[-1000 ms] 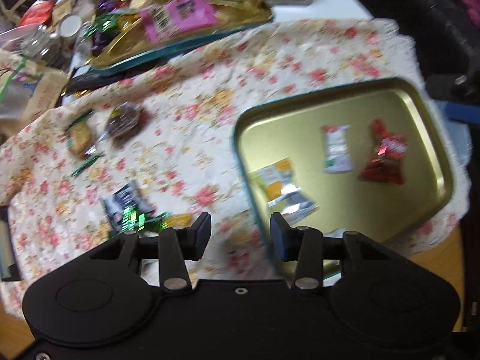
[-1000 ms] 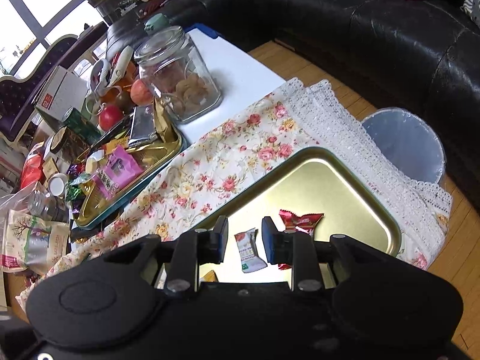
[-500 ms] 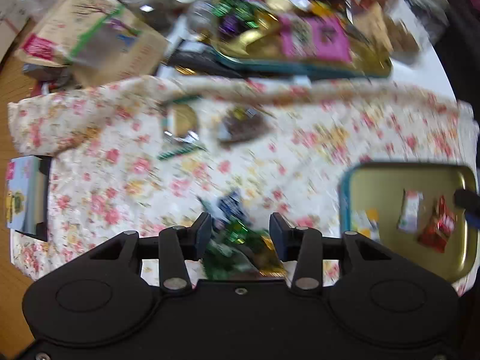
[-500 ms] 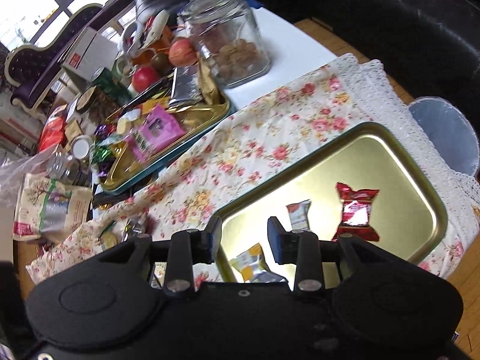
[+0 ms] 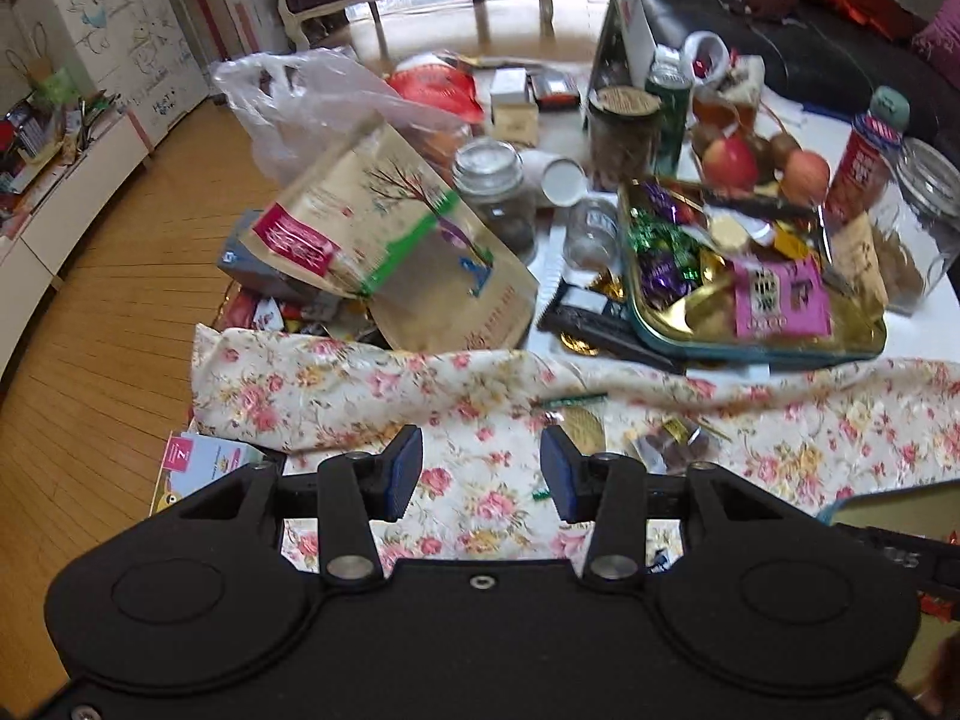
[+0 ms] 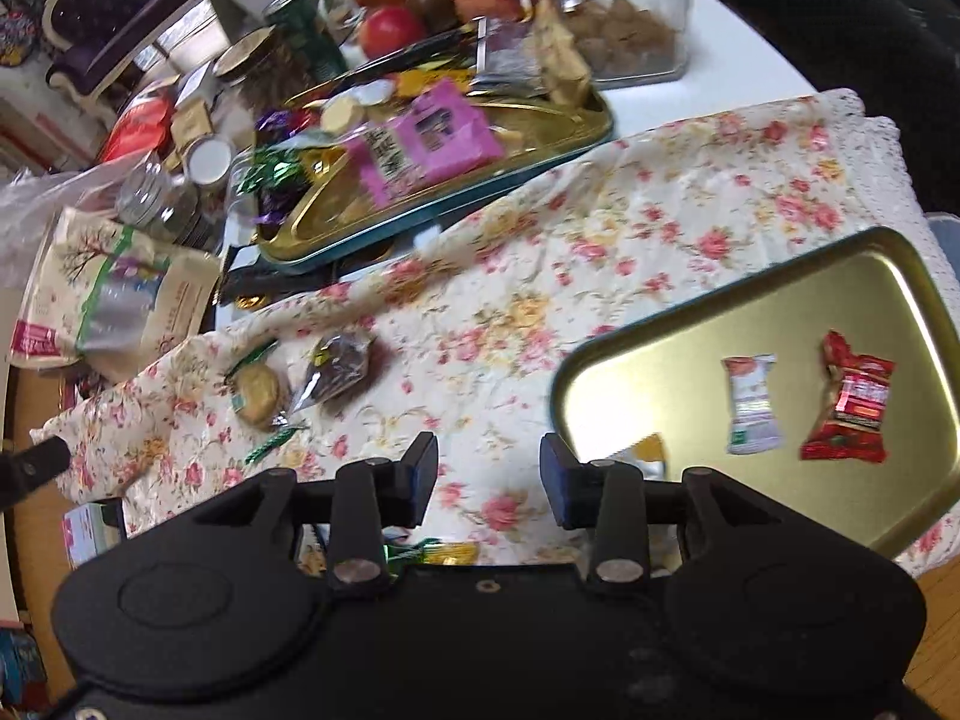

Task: Organize snacks
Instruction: 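Move the right tool to the brown clear-wrapped candy and close on it, then grasp the blue-white packet with the left tool while the right holds the brown candy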

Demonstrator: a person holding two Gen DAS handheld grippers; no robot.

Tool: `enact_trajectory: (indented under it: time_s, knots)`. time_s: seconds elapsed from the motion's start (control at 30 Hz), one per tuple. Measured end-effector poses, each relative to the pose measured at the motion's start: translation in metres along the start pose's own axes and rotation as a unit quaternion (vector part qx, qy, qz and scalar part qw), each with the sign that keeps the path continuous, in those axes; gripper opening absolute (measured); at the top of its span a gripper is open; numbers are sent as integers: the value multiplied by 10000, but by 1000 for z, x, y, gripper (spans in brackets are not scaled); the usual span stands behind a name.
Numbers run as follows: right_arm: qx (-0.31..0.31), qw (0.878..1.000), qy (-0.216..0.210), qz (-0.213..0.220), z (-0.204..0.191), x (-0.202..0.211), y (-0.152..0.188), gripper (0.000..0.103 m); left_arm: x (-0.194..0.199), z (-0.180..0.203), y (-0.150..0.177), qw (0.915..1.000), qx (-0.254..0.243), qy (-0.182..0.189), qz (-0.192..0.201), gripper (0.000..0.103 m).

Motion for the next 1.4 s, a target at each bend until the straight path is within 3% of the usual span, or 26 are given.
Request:
enact_trajectory:
  time_s: [0.2, 0.4, 0.87, 1.1, 1.27, 1.4]
  knots:
    - [-41, 9996, -259, -38, -50, -31, -2, 42, 2, -23, -5, 9998, 136, -89, 130, 54]
    - [-353, 9982, -438, -183, -76, -66, -11, 45, -3, -47, -2, 9989, 467, 66, 58, 53]
    - [-907, 9954, -92, -283, -82, -135, -15, 46, -2, -63, -5, 9971, 708, 263, 70, 53]
    - [-788, 9969, 2, -81, -92, -146, -11, 50, -3, -58, -4, 9978, 557, 365, 70, 53]
    - [-419, 9991, -5, 90, -97, -140, -6, 40, -9, -51, -2, 9982, 446, 405, -38, 53]
    - [-138, 9999, -35, 58, -89, -116, 0, 38, -16, -43, 0, 9966, 453, 669, -170, 53]
Point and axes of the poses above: each gripper's, at about its wrist camera, not at the fingertips, and x roughly against the way its jaws point, z to its right, y to its underside, the point moved 8 cm from there along -x, roughly the way its jaws point, and after that the axes turned 13 degrees about -x, right-handed, at the moved point
